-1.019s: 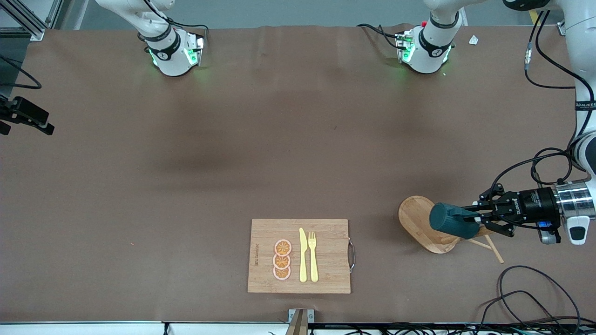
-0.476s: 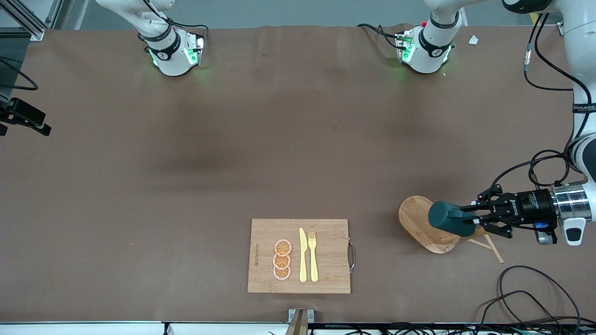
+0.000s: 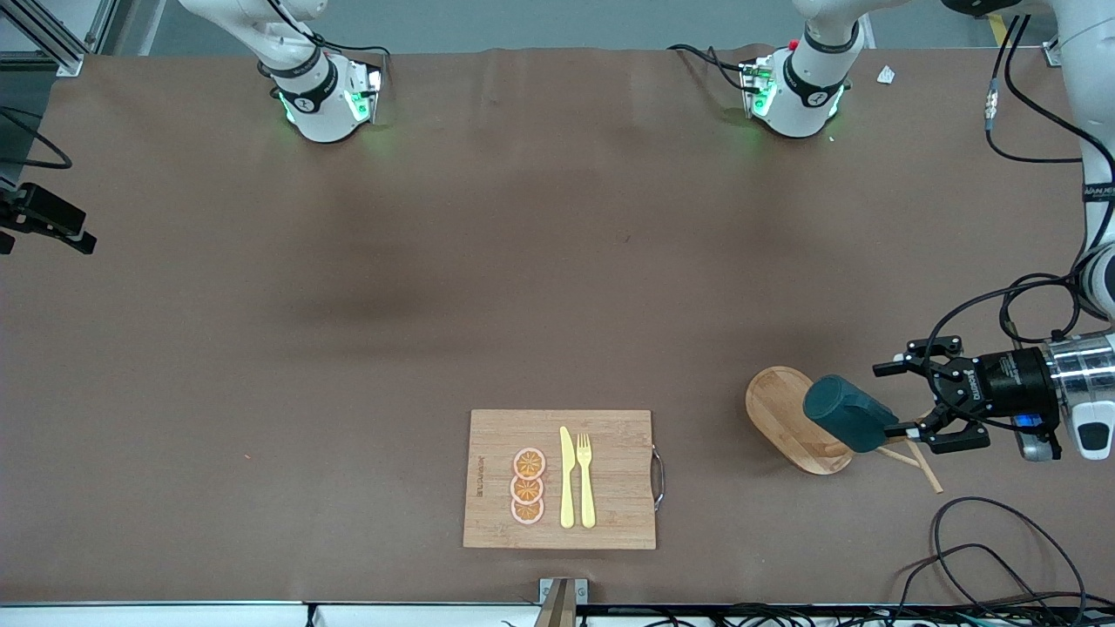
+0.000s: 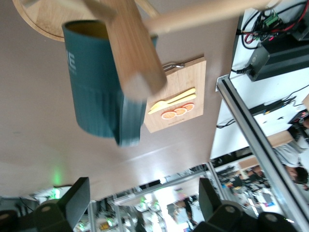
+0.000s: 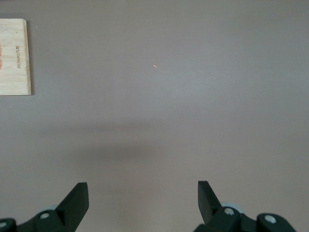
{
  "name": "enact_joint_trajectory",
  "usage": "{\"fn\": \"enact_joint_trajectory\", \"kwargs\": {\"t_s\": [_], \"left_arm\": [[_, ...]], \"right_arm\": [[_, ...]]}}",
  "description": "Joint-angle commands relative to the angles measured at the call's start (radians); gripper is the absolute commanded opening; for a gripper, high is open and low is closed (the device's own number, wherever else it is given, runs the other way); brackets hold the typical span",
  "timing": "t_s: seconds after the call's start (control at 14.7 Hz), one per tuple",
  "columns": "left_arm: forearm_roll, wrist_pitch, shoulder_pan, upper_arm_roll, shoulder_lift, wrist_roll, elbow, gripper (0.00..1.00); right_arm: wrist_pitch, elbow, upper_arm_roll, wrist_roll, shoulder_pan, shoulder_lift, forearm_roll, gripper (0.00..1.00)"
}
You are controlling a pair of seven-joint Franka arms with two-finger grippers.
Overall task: Pass cup and hang on rack
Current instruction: 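Open the left gripper and release the mug on the peg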
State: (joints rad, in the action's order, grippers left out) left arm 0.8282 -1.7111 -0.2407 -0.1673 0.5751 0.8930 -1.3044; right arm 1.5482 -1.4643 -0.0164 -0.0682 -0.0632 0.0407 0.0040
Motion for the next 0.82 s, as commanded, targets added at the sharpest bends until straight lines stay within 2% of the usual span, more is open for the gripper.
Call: {"fn": "enact_joint_trajectory", "kwargs": {"t_s": [0.0, 0.27, 0.41, 0.54, 0.75], "left_arm": [[-0.137, 0.008, 0.047, -0.014, -0.081, -0.006, -0.012, 1.00], [-0.471, 0.008, 0.121, -0.069, -0.147, -0.064, 0.002, 1.00], [-0.663, 0.015, 0.124, -0.128, -0.176, -0.135, 0.000, 1.00], [-0.834, 0.080, 0.124, -0.191, -0.196, -0.225, 0.000, 1.00], [-0.992, 0.152, 0.124, -0.245, -0.264, -0.340, 0.000, 1.00]], "right_arm": [[0.016, -0.007, 0.013, -0.010, -0.012, -0.007, -0.010, 1.00], [0.036, -0.019, 0.015, -0.004, -0.010, -0.012, 0.002, 1.00], [0.027, -0.019, 0.015, -0.008, -0.007, -0.012, -0.001, 1.00], [0.027, -0.017, 0.016, -0.013, -0.007, -0.013, -0.009, 1.00], [0.029, -0.017, 0.015, -0.079, -0.012, -0.013, -0.009, 1.00]]}}
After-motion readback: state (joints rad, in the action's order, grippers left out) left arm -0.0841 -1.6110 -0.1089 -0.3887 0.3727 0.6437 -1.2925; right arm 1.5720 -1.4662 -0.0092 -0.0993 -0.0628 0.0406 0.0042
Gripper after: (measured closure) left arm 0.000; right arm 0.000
